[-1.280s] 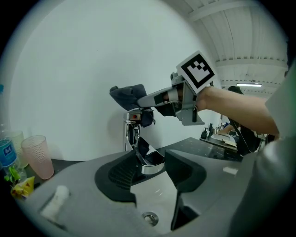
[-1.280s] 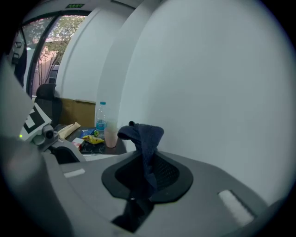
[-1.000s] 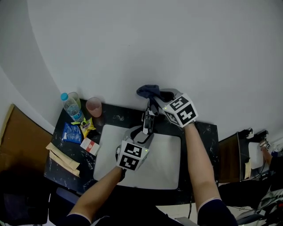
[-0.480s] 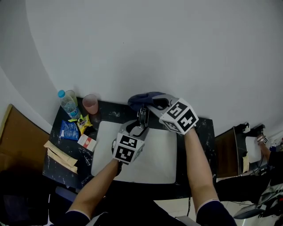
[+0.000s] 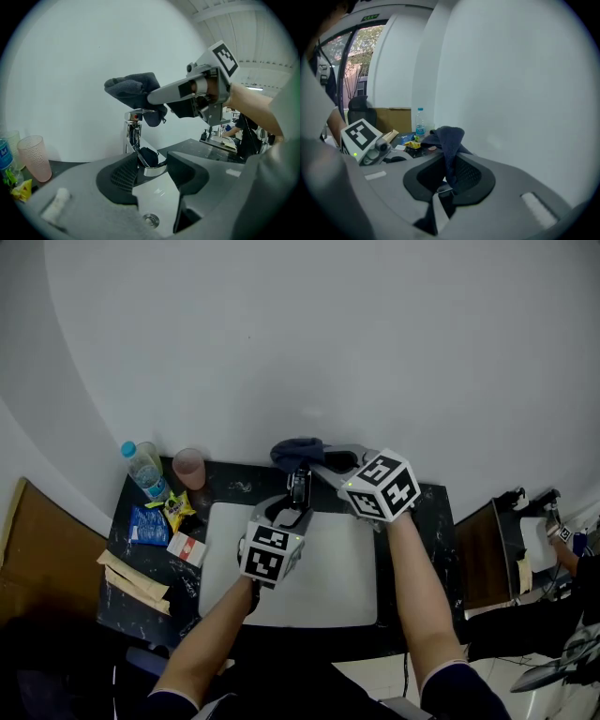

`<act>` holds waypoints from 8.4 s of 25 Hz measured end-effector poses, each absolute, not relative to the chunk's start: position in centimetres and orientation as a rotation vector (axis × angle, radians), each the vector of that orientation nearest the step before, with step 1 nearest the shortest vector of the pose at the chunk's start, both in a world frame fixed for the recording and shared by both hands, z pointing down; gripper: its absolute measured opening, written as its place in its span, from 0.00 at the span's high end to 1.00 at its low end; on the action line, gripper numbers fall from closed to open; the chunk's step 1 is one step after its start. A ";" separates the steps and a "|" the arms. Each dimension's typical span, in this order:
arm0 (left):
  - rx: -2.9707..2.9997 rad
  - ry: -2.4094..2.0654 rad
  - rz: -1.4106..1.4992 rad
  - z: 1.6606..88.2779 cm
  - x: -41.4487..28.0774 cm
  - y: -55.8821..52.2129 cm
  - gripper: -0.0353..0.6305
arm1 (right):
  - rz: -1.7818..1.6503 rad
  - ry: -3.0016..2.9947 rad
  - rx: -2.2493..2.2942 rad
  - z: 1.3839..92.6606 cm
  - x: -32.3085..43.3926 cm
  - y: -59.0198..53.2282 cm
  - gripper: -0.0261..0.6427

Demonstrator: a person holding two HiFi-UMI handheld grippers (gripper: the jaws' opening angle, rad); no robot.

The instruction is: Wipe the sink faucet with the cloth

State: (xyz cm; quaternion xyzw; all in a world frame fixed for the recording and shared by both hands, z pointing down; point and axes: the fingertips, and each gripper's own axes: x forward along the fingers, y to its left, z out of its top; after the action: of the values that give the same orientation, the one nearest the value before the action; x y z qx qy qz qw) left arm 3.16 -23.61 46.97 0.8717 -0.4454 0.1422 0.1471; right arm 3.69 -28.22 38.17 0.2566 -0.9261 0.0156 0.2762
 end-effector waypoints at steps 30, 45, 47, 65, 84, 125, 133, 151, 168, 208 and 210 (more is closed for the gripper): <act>2.516 -1.253 0.439 47.0 3.3 -23.4 0.64 | 0.391 -2.554 1.060 44.5 8.6 -30.9 0.89; 2.523 -1.249 0.443 47.1 3.1 -23.4 0.64 | 0.383 -2.320 0.882 54.2 6.8 -32.3 0.89; 2.523 -1.249 0.443 47.1 3.1 -23.4 0.64 | 0.361 -2.289 0.864 54.7 6.6 -32.3 0.89; 2.517 -1.247 0.464 47.1 3.1 -23.4 0.64 | 0.274 -2.555 0.811 46.5 6.3 -29.6 0.89; 2.535 -1.224 0.456 47.2 3.0 -22.3 0.65 | 0.007 -2.541 0.529 43.6 5.4 -19.7 0.89; 2.566 -1.196 0.510 47.7 2.3 -22.2 0.74 | 0.038 -2.409 0.665 44.8 3.0 -25.7 0.89; 2.575 -1.176 0.470 47.8 2.1 -22.3 0.74 | 0.128 -2.400 0.634 44.9 3.0 -22.5 0.89; 2.504 -1.275 0.495 47.8 2.7 -21.9 0.75 | 0.318 -2.628 1.026 44.2 6.3 -30.1 0.89; 2.558 -1.133 0.445 48.4 2.6 -20.3 0.76 | 0.234 -2.584 0.649 44.4 4.8 -19.5 0.89; 2.674 -1.138 -0.016 38.2 -3.1 -28.1 0.83 | -0.001 -2.531 0.826 43.6 1.7 -20.5 0.78; 2.675 -1.166 -0.059 36.9 -2.8 -29.8 0.83 | 0.010 -2.510 0.855 43.9 1.8 -21.0 0.78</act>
State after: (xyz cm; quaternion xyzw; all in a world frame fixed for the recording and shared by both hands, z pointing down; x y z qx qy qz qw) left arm -2.76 -29.84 36.91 0.9109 -0.3970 -0.0202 0.1110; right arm 1.81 -21.00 43.92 0.3128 -0.9183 0.0036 0.2427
